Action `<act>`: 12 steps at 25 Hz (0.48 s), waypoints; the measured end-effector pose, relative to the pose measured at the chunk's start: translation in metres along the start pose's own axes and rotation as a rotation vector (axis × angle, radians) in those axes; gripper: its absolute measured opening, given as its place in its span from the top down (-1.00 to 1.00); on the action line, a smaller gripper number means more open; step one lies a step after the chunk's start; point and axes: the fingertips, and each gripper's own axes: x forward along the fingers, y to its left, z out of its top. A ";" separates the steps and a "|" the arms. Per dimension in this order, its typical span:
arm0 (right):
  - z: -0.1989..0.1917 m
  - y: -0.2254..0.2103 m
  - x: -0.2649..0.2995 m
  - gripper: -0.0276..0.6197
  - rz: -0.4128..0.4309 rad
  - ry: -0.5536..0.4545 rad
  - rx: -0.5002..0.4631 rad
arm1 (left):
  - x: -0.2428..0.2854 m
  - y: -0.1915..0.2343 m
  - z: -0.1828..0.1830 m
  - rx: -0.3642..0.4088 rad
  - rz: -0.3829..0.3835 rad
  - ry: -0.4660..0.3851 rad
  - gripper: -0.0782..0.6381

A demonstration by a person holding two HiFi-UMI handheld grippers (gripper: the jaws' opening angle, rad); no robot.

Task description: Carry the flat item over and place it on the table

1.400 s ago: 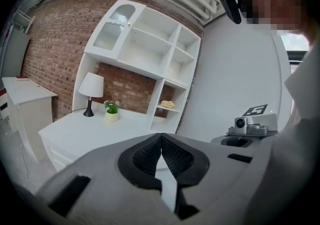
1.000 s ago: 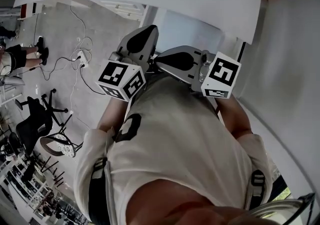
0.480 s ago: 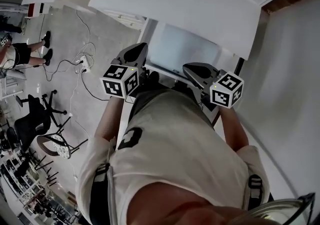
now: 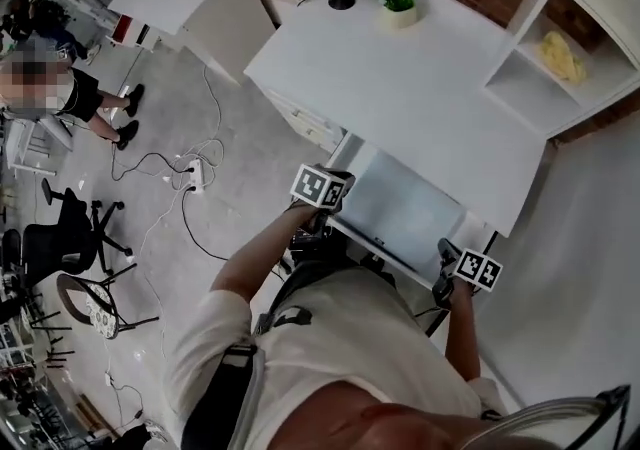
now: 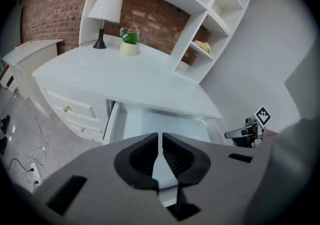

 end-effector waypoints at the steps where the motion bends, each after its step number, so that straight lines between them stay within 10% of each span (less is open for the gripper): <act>1: -0.003 -0.015 -0.002 0.89 -0.054 0.005 0.019 | 0.011 0.003 -0.005 -0.011 -0.016 0.021 0.72; 4: -0.005 -0.047 0.000 0.78 -0.164 0.022 0.054 | 0.042 0.008 -0.016 -0.019 -0.062 0.084 0.25; 6: -0.003 -0.051 0.010 0.19 -0.149 0.035 0.106 | 0.055 0.008 -0.023 -0.010 -0.094 0.124 0.00; 12: -0.010 -0.071 0.042 -0.22 -0.178 0.094 0.133 | 0.091 0.022 -0.060 0.015 -0.120 0.266 -0.16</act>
